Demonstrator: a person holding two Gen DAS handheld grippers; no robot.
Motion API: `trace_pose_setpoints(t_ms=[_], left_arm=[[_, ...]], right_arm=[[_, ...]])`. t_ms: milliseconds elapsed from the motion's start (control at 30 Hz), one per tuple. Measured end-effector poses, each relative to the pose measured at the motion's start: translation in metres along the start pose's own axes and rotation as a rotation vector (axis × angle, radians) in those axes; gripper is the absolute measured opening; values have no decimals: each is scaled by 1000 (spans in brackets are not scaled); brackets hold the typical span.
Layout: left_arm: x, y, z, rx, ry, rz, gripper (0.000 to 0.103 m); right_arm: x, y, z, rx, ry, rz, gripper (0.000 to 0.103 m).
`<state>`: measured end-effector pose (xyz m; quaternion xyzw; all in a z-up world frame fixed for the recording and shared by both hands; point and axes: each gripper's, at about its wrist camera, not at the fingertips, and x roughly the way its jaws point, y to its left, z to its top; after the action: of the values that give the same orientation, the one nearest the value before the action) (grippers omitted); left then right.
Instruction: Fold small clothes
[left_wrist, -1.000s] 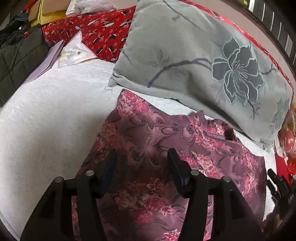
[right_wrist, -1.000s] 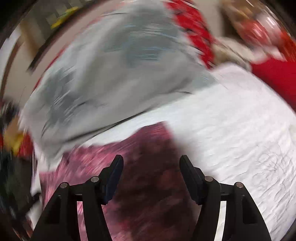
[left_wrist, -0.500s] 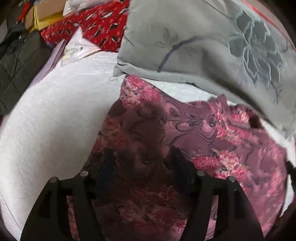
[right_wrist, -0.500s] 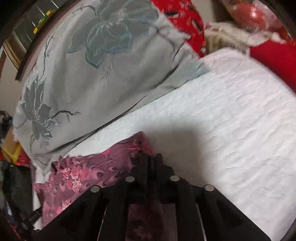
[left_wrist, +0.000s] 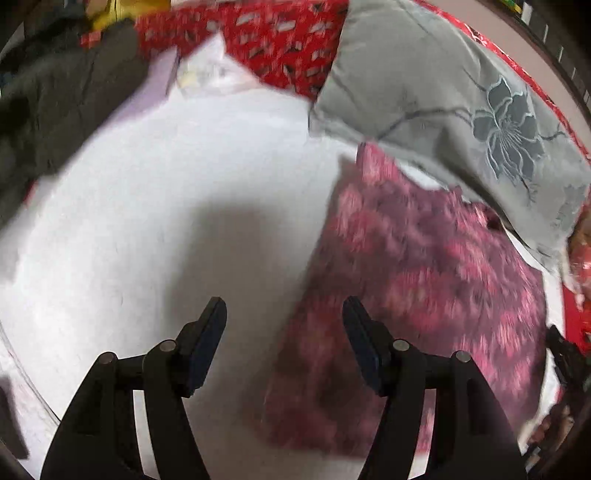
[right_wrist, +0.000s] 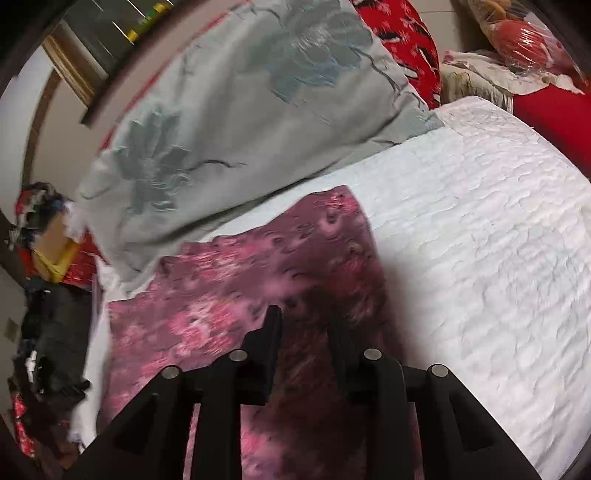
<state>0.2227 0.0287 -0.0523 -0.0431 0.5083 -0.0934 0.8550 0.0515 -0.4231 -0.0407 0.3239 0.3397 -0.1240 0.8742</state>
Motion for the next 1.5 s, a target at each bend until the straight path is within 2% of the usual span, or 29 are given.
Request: trace_pose_setpoints(t_ms=[67,100,133,167,200,267,367,400,500,533,600,667,767,800,867,900,967,1067,1133,1233,1300,1333,1400,1433,1500], left_arm=[[15,3,-15,17,83,-6,65],[22,1,-24,56,95,30,64],[18,-3,-28,110,60,57,64],[11,-10,-32,165,38,120,64],[7,-11,-32,183,33,148,64],[-10,-5,-29,157,16,103,64],[-25,11,-28,53,38,-38,64],[-23,13,-30,46,49,-46,64],[-2,4,-42,106,109,18,64],[8,0,-48,143,137,53,65],[-1,-4,-52,168,100,62,64],[-11,-8,-52,173,90,35,64],[-19,-12,-50,154,99,-27,64],[-18,-15,-49,158,102,-35,64],[-16,-27,-49,173,108,-24,64],[-16,-31,-48,179,112,-25,64],[-18,-34,-50,186,117,-38,64],[-4,-35,-52,209,147,8,66],[6,-35,-56,227,173,32,69],[-5,-39,-53,250,160,17,68],[-24,-44,-41,243,105,-47,68],[-33,-50,-32,236,80,-72,68],[-39,-63,-16,232,58,-105,68],[-39,-70,-9,234,53,-114,68],[-34,-89,4,241,40,-127,68]], right_arm=[[2,-2,-16,5,33,-35,38],[3,-6,-20,4,46,-41,38],[2,-5,-21,0,33,-46,38],[-2,-2,-20,3,38,-64,38],[-9,3,-19,7,44,-80,40],[-27,10,-18,-14,0,-54,40],[-48,12,-25,-52,-56,-62,43],[-49,6,-30,-41,-49,-76,44],[-32,-21,-48,17,55,-124,43],[-34,-22,-50,5,40,-137,43],[-43,-24,-47,14,42,-117,42],[-61,-33,-40,89,-1,-79,44],[-70,-53,-39,145,-5,-128,48],[-69,-58,-41,155,18,-121,47],[-61,-59,-50,130,84,-58,23],[-55,-53,-55,74,133,-49,7],[-61,-40,-59,-30,114,-64,7],[-85,-49,-49,13,7,-42,3],[-85,-60,-47,42,8,-51,3],[-63,-60,-55,-8,120,-112,5],[-67,-43,-54,-70,88,-201,12],[-70,-35,-50,-74,57,-221,12],[-80,-21,-36,-42,-35,-142,17],[-82,-14,-29,-33,-65,-108,25],[-80,-1,-18,-36,-104,-74,32]])
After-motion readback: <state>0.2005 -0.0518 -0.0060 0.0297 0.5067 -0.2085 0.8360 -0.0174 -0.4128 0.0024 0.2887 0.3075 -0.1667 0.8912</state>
